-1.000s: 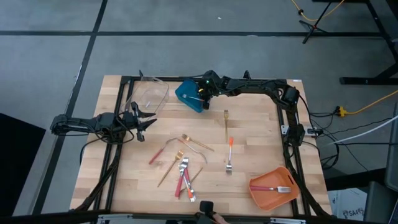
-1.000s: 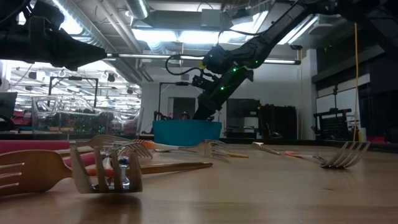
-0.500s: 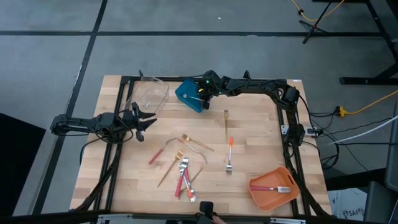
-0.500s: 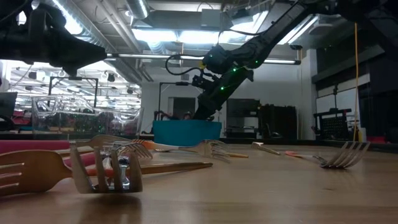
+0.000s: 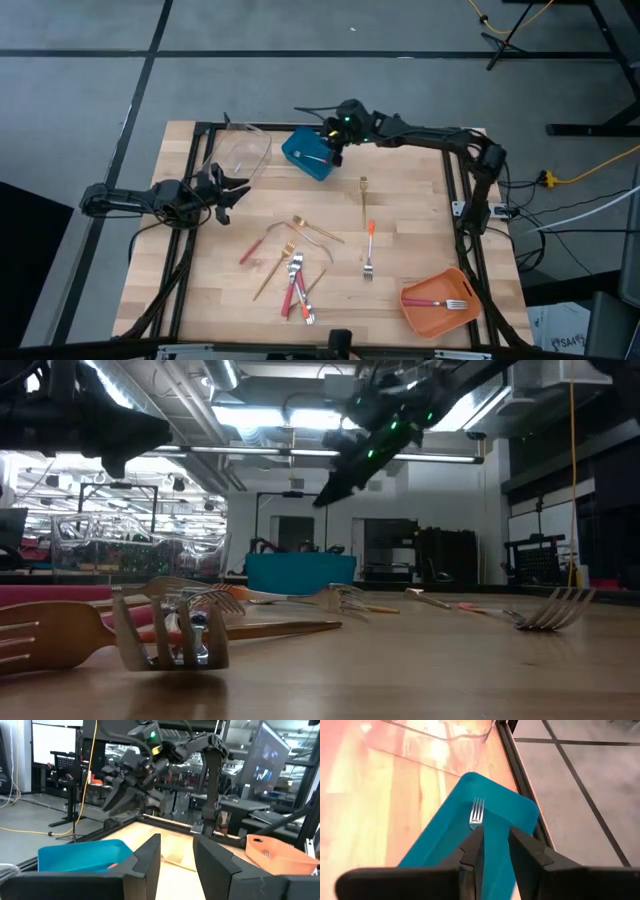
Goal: Sort silverware by color (type)
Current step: Put the pink fork into the orange bin
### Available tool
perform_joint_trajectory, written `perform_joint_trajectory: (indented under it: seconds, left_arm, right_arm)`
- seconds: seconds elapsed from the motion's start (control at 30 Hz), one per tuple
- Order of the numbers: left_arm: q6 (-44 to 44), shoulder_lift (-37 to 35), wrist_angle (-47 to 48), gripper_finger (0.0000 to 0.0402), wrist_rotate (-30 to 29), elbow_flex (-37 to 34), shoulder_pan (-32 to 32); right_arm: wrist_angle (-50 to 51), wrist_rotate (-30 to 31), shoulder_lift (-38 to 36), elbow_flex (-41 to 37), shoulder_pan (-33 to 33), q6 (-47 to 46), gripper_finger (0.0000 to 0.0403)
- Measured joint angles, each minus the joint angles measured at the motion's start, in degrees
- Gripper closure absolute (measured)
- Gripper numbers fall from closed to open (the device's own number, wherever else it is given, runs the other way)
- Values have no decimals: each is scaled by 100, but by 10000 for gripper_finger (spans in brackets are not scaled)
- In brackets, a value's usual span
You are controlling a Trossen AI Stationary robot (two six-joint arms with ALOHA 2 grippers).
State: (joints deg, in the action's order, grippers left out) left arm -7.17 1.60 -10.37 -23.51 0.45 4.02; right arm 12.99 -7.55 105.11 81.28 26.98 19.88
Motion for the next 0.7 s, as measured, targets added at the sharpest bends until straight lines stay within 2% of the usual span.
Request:
perform_joint_trajectory:
  seconds: [0.33,0.7]
  left_arm:
    - [-32,766,-669,292,0,61,1]
    - [-40,2187,-717,292,-3,832,3]
  right_arm:
    - [1624,-11,-1541,0,-47,197,322]
    - [3061,338,-2804,0,-659,273,322]
